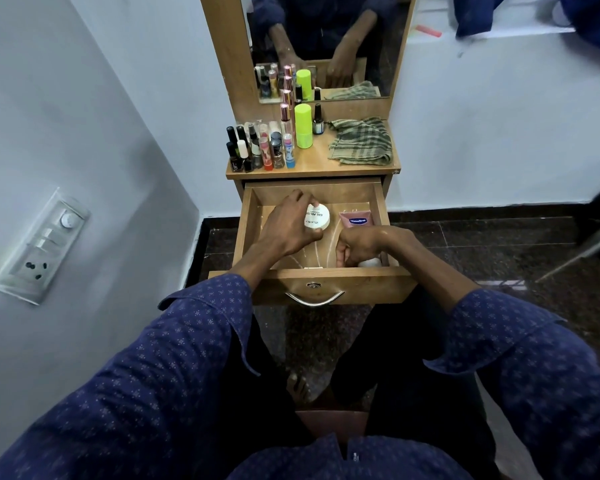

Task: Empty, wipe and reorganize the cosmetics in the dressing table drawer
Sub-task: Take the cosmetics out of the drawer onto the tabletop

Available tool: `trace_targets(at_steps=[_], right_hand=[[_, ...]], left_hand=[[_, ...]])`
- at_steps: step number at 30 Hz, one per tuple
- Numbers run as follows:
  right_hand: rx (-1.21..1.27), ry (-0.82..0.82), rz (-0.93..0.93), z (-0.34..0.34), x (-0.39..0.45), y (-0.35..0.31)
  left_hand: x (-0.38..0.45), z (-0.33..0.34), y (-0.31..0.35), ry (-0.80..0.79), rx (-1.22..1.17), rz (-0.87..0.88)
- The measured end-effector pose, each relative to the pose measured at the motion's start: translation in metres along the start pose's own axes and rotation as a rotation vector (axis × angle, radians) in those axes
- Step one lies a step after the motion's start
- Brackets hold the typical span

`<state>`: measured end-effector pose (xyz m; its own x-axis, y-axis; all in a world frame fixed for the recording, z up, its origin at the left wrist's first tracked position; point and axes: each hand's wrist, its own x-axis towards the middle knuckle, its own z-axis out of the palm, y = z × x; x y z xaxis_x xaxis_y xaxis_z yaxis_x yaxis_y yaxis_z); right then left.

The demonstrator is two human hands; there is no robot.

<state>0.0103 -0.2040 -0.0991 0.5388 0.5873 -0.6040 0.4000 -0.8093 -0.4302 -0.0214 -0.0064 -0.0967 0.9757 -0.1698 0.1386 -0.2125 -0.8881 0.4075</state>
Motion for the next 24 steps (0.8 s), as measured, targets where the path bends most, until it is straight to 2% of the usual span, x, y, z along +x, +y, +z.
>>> trace_targets(at_steps=[7, 10, 12, 18, 24], right_hand=[[0.035, -0.004, 0.02, 0.001, 0.002, 0.0], [0.164, 0.026, -0.024, -0.001, -0.002, 0.004], [0.243, 0.144, -0.051, -0.008, -0.007, 0.007], [0.381, 0.636, -0.114, -0.042, -0.024, 0.007], [0.451, 0.992, -0.103, -0.064, -0.019, 0.009]], left_hand=[[0.0, -0.009, 0.002, 0.054, 0.021, 0.022], [0.0, -0.012, 0.004, 0.109, 0.049, 0.03], [0.002, -0.013, 0.006, 0.15, 0.056, 0.032], [0.006, -0.012, 0.008, 0.272, 0.066, 0.002], [0.016, -0.01, 0.014, 0.321, 0.046, -0.047]])
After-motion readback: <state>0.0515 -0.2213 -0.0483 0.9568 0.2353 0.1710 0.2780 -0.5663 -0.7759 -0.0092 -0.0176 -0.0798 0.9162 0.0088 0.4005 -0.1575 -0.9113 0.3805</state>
